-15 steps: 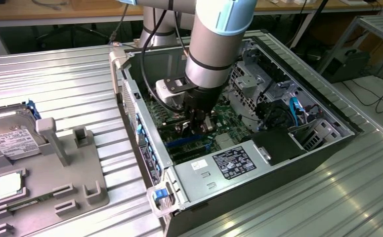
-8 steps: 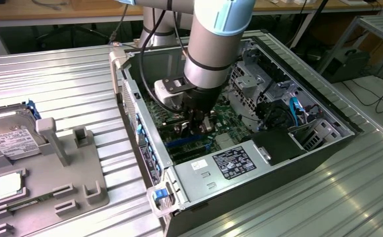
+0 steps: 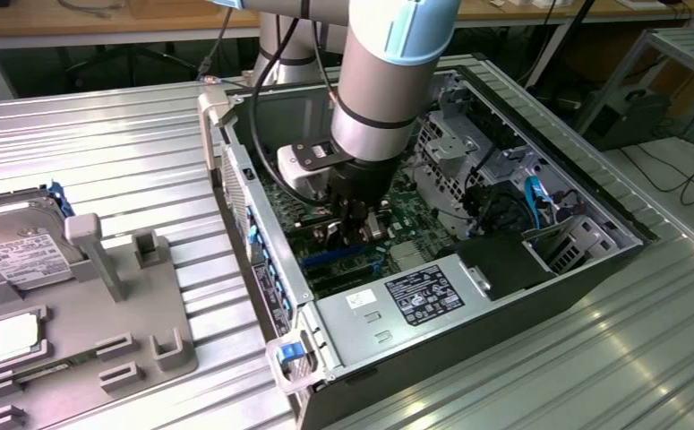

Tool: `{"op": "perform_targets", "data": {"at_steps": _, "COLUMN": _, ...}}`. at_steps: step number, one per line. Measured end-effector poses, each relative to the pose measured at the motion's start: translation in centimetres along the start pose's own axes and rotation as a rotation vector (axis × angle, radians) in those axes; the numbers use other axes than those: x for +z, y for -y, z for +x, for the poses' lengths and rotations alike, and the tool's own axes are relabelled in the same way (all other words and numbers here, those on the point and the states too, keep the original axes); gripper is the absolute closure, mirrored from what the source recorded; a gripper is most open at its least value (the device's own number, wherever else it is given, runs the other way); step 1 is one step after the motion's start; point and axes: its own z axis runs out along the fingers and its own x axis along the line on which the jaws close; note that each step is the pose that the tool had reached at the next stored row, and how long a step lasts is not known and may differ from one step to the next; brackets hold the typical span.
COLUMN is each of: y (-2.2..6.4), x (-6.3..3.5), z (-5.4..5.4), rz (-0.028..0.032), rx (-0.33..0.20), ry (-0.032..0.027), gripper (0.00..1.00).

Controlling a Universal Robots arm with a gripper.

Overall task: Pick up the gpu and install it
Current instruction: 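Insert the gpu into the slot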

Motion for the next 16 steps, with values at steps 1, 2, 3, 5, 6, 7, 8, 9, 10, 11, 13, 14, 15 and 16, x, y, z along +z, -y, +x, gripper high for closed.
{"op": "perform_targets", "data": {"at_steps": 1, "y": 0.01, "x": 0.00, "z": 0.00, "rz": 0.0001, "rx": 0.001, "ry": 0.0000, "gripper": 0.72}}
{"op": "perform_targets", "data": {"at_steps": 2, "y": 0.02, "x": 0.00, "z": 0.00, "rz": 0.0001, "rx": 0.002, "ry": -0.0001, "gripper": 0.72}}
{"op": "perform_targets", "data": {"at_steps": 3, "y": 0.03, "x": 0.00, "z": 0.00, "rz": 0.0002, "rx": 0.004, "ry": -0.0001, "gripper": 0.72}}
{"op": "perform_targets", "data": {"at_steps": 5, "y": 0.10, "x": 0.00, "z": 0.01, "rz": 0.0003, "rx": 0.006, "ry": -0.0001, "gripper": 0.72}}
{"op": "perform_targets", "data": {"at_steps": 6, "y": 0.14, "x": 0.01, "z": 0.01, "rz": 0.0005, "rx": 0.008, "ry": -0.0001, "gripper": 0.72}}
{"op": "perform_targets", "data": {"at_steps": 7, "y": 0.16, "x": 0.00, "z": 0.01, "rz": 0.0005, "rx": 0.010, "ry": -0.0002, "gripper": 0.72}}
{"op": "perform_targets", "data": {"at_steps": 8, "y": 0.16, "x": 0.01, "z": 0.01, "rz": 0.0006, "rx": 0.012, "ry": -0.0002, "gripper": 0.72}}
{"op": "perform_targets", "data": {"at_steps": 9, "y": 0.16, "x": 0.01, "z": 0.01, "rz": 0.0007, "rx": 0.014, "ry": -0.0003, "gripper": 0.72}}
{"op": "perform_targets", "data": {"at_steps": 10, "y": 0.16, "x": 0.01, "z": 0.01, "rz": 0.0009, "rx": 0.017, "ry": -0.0006, "gripper": 0.72}}
{"op": "perform_targets", "data": {"at_steps": 11, "y": 0.17, "x": 0.01, "z": 0.01, "rz": 0.0010, "rx": 0.019, "ry": -0.0007, "gripper": 0.72}}
{"op": "perform_targets", "data": {"at_steps": 13, "y": 0.17, "x": 0.01, "z": 0.02, "rz": 0.0013, "rx": 0.027, "ry": -0.0011, "gripper": 0.72}}
{"op": "perform_targets", "data": {"at_steps": 14, "y": 0.17, "x": 0.01, "z": 0.02, "rz": 0.0015, "rx": 0.030, "ry": -0.0013, "gripper": 0.72}}
{"op": "perform_targets", "data": {"at_steps": 15, "y": 0.09, "x": 0.02, "z": 0.03, "rz": 0.0020, "rx": 0.039, "ry": -0.0026, "gripper": 0.72}}
{"op": "perform_targets", "data": {"at_steps": 16, "y": 0.02, "x": 0.03, "z": 0.03, "rz": 0.0021, "rx": 0.039, "ry": -0.0025, "gripper": 0.72}}
